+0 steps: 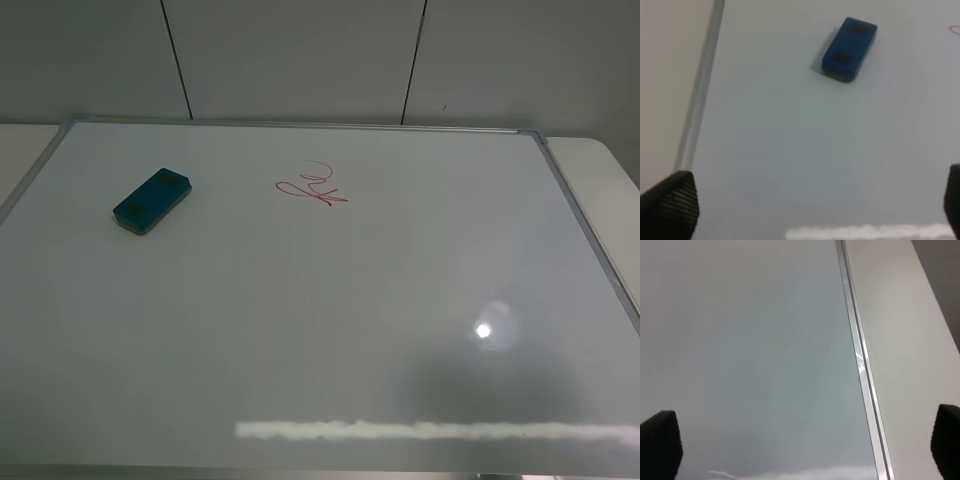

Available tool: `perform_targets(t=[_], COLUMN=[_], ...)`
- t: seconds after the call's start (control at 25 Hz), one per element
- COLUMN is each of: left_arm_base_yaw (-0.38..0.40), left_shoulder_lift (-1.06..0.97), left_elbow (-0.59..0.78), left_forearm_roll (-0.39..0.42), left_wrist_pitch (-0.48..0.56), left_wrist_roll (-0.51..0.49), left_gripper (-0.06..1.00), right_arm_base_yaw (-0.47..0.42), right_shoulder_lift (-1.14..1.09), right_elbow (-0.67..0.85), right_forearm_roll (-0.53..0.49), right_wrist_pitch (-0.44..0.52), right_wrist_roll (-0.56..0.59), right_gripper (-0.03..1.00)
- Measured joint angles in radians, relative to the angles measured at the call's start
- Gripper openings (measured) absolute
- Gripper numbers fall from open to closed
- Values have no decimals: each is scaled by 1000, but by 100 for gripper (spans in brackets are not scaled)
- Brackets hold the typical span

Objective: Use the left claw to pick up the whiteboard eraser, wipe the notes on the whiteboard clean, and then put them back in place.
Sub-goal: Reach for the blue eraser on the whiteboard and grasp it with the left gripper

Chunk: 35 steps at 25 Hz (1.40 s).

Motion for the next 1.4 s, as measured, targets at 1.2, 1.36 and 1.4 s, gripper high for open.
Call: perform_targets(t=[1.2,1.36,1.4], left_arm_base_yaw=[-35,-83,-90], left_shoulder_lift=[1603,1668,1684], left_elbow=[-691,-692,-692], left_forearm_roll=[-40,-38,-40], left_wrist_pitch=[-94,-193,-219], left_wrist_roll=[468,468,468], left_gripper=[99,99,99], right_arm_base_yaw=[0,0,0], right_shoulder_lift=[0,0,0], right_elbow=[0,0,0], right_forearm_roll=[0,0,0], right_wrist_pitch=[0,0,0], right_wrist_roll=[0,0,0], right_gripper=[99,99,99])
